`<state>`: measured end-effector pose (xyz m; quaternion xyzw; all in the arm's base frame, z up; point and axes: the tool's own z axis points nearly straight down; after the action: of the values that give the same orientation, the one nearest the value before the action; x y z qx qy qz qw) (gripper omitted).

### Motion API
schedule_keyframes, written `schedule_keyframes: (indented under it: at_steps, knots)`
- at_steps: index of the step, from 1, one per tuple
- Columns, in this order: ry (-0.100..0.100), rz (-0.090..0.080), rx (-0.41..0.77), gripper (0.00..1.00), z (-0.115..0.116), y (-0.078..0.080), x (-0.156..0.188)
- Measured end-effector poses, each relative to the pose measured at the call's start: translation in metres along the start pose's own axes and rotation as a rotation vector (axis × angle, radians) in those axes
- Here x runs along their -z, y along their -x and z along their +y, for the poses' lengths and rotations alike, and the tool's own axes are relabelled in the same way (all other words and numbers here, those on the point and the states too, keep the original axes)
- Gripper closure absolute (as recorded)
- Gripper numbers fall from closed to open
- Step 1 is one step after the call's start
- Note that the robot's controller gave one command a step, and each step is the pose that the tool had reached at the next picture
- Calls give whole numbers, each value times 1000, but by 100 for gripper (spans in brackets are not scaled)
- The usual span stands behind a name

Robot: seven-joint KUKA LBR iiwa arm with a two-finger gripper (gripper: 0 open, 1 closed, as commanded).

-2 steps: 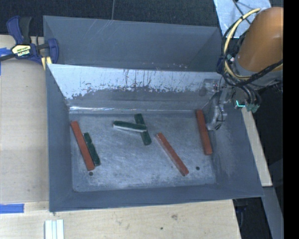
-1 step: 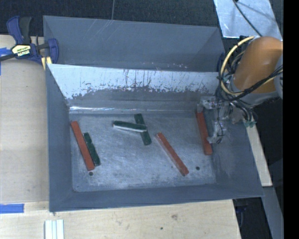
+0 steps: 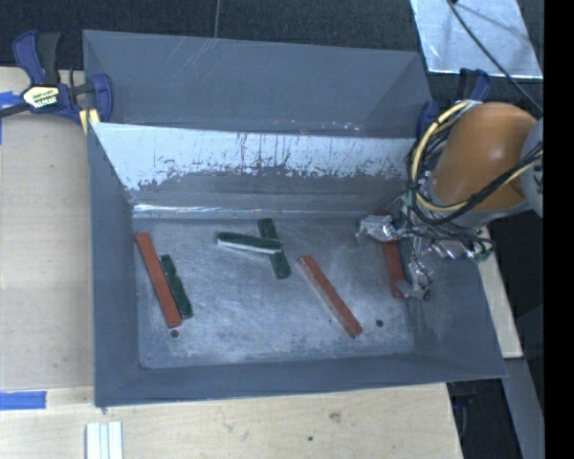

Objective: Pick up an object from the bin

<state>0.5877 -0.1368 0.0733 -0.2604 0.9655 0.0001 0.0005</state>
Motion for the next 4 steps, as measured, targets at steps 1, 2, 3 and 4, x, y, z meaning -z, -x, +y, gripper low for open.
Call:
schedule_keyframes:
  at_steps: [1,2,3,4]
  knots:
    - [1,-6,347,0,-9,-9,41]
    - [10,-20,801,0,8,18,1]
    - [3,-8,791,100,-1,11,-2]
    - [-9,-5,727,100,2,10,124]
